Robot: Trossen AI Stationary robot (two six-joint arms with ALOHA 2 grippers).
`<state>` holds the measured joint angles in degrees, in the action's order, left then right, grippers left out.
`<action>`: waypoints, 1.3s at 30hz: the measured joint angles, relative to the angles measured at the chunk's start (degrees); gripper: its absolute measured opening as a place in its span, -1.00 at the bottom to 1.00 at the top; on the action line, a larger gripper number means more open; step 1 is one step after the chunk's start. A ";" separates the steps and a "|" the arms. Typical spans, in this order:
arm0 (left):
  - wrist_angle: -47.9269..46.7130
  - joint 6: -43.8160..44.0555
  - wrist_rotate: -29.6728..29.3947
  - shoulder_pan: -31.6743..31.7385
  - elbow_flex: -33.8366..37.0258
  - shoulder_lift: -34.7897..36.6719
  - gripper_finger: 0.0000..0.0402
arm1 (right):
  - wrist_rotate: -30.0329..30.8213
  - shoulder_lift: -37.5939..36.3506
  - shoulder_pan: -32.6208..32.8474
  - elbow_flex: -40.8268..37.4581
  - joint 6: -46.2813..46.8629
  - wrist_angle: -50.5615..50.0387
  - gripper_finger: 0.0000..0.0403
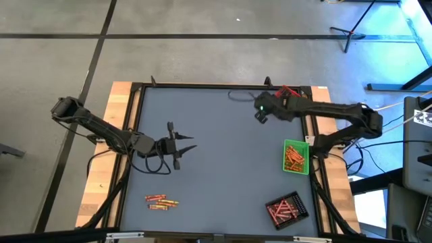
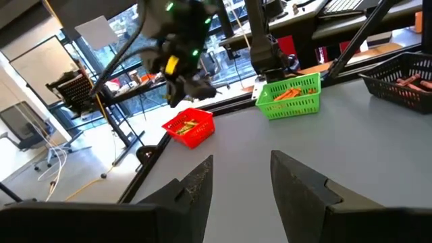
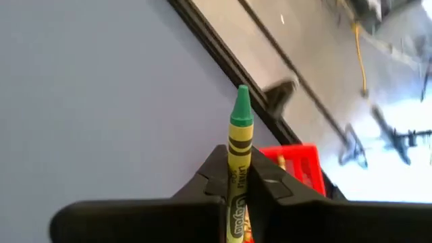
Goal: Sort crayons
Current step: Put the green crayon into the red bin, then put the orange crayon into the green bin
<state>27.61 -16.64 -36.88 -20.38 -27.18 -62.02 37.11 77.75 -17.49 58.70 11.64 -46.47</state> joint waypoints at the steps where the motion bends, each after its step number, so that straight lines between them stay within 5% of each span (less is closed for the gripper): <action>1: 0.00 -0.02 0.00 0.00 0.00 0.00 -0.35 | -1.23 0.08 -2.11 -0.61 -0.58 0.32 -0.93; 10: 0.02 -0.02 0.13 0.00 0.00 0.00 -0.35 | -5.56 0.10 -18.63 -10.16 -3.68 8.58 -0.85; 18: 0.02 -0.02 0.11 0.00 0.00 0.00 -0.35 | -13.45 0.14 -23.98 -16.90 -4.55 17.31 -0.80; 26: 0.03 -0.02 0.11 0.02 0.00 0.00 -0.35 | -14.32 -0.42 -24.11 -12.09 -3.00 10.47 -0.20; 31: 0.51 -1.03 0.13 0.23 0.00 0.00 -0.35 | -17.44 -2.11 -18.07 -6.93 -1.23 8.50 0.05; 39: -4.45 5.36 8.66 0.22 -0.02 0.00 -0.35 | -18.70 -2.75 3.14 -6.82 -5.11 34.85 0.12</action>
<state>23.16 -11.29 -28.22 -20.16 -27.20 -62.02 18.41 75.00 -14.35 51.88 6.53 -11.62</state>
